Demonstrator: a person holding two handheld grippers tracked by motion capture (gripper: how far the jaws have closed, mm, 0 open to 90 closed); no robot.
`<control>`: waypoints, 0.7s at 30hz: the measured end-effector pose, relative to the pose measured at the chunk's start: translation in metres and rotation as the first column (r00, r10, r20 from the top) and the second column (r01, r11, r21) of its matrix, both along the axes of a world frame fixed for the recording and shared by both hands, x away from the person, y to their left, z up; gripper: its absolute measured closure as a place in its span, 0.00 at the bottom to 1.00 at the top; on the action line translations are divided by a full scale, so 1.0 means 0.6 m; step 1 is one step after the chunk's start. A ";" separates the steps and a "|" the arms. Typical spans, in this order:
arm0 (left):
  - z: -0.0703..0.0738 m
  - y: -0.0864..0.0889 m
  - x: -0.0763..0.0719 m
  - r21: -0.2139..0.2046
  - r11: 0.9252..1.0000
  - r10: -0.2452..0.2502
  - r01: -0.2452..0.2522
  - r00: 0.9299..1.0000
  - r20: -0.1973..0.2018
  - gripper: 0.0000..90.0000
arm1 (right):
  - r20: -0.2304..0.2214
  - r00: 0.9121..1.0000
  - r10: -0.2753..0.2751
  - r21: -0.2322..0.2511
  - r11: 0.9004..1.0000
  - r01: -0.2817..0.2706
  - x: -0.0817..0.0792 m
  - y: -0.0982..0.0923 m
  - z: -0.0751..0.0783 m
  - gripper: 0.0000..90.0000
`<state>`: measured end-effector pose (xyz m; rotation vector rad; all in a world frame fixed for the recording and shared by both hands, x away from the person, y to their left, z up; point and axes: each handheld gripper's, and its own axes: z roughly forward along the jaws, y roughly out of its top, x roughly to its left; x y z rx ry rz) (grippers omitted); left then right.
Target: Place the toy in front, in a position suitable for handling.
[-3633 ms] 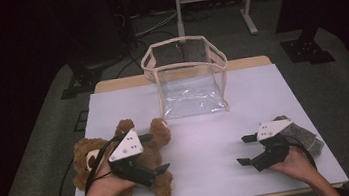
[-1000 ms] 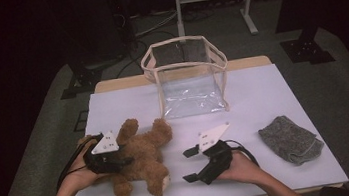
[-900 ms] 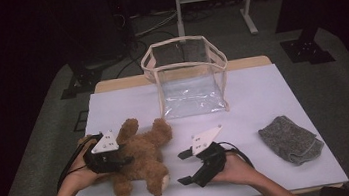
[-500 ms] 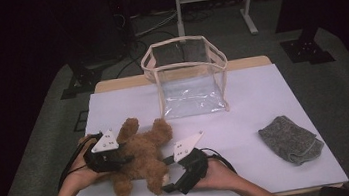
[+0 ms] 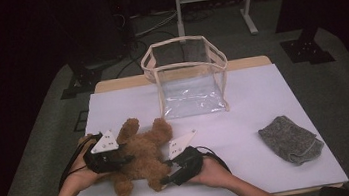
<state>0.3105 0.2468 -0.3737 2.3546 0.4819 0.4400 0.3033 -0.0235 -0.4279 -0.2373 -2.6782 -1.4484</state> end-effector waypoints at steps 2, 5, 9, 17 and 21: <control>0.001 -0.002 -0.001 0.006 1.000 0.004 -0.004 1.000 0.009 0.67 | 0.009 1.000 -0.002 -0.003 1.000 0.002 0.001 0.000 0.001 0.64; 0.003 -0.003 -0.004 0.004 1.000 0.008 -0.009 1.000 0.026 0.71 | 0.015 1.000 0.003 0.000 1.000 -0.003 0.002 0.000 0.005 0.66; 0.005 -0.002 -0.004 -0.010 1.000 0.018 -0.018 0.999 0.031 0.74 | 0.026 1.000 0.004 0.009 1.000 -0.004 0.005 -0.003 0.013 0.66; 0.010 -0.002 -0.007 -0.031 0.999 0.019 -0.017 0.998 0.052 0.75 | 0.060 0.998 0.003 0.012 1.000 -0.003 0.004 -0.010 0.025 0.66; 0.014 -0.002 -0.009 -0.043 0.999 0.018 -0.016 0.999 0.051 0.76 | 0.098 0.995 0.007 0.005 1.000 -0.007 -0.002 -0.011 0.033 0.68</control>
